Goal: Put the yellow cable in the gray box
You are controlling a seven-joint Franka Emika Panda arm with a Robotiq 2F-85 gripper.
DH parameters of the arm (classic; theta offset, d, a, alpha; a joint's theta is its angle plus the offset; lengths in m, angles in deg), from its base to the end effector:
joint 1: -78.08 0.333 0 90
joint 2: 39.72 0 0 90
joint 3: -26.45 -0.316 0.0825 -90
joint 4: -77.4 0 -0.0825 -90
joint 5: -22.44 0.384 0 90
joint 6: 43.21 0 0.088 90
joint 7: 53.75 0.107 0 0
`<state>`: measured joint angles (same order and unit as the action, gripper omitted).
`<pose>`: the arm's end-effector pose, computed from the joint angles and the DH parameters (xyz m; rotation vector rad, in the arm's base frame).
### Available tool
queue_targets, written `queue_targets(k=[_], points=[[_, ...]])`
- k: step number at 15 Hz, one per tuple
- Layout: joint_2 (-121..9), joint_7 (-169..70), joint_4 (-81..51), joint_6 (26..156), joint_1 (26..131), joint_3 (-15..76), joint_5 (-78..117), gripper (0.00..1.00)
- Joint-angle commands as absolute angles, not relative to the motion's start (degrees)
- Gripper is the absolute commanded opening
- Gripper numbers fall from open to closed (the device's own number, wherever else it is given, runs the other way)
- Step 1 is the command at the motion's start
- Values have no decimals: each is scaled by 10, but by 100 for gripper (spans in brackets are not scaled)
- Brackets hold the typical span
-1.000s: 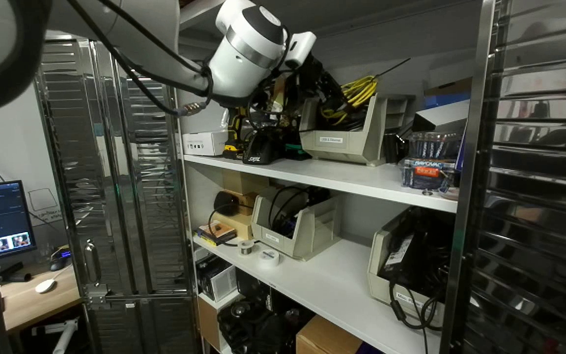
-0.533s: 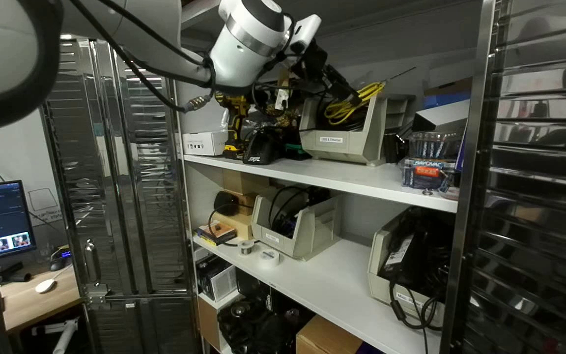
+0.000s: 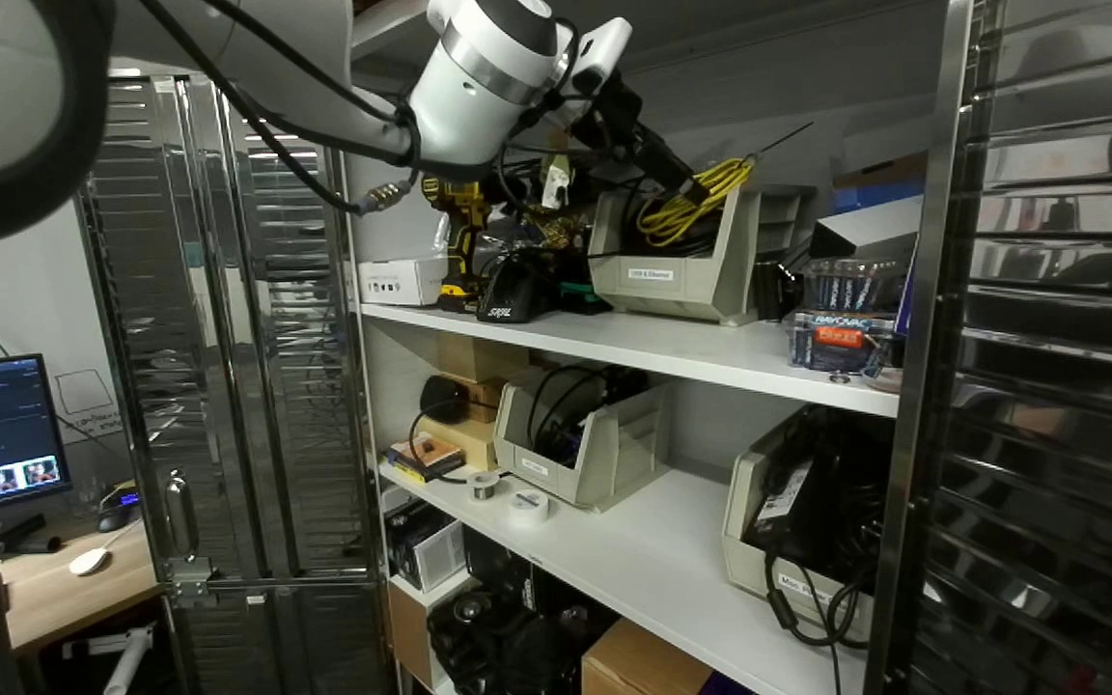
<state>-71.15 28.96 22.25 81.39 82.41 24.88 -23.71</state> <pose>0.7475 0.0421 0.6462 2.2651 -1.4032 1.4384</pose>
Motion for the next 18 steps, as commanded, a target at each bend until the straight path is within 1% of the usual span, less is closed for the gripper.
queue_targets(k=[1,6,10,12,13,18], points=[[-646,241,135,840,811,223,-215,100],[-540,141,-11,866,776,180,-163,100],[-444,-8,-124,820,730,160,-30,100],[-392,-81,-179,775,714,170,35,100],[-369,-129,-198,750,739,212,77,100],[-270,-328,-263,573,728,275,172,100]])
